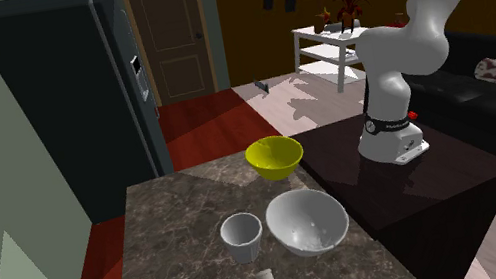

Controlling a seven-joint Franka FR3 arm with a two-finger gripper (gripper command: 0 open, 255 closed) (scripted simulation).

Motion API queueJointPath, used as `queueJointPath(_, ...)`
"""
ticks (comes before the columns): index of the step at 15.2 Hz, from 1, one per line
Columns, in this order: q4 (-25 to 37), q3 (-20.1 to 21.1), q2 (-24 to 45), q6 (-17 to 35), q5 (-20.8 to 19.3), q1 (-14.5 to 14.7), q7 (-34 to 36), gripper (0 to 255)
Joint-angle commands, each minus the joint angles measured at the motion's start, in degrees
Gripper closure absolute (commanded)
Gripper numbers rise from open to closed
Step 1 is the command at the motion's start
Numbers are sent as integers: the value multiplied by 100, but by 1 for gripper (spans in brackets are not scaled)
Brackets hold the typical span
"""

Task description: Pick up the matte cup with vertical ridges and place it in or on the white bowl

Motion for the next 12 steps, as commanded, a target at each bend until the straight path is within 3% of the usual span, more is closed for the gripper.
queueJointPath(1, 0, 0, 0, 0, 0, 0, 0, 0)
queueJointPath(12, -784, 784, 1198, 1723, 30, 158, 811, 0)
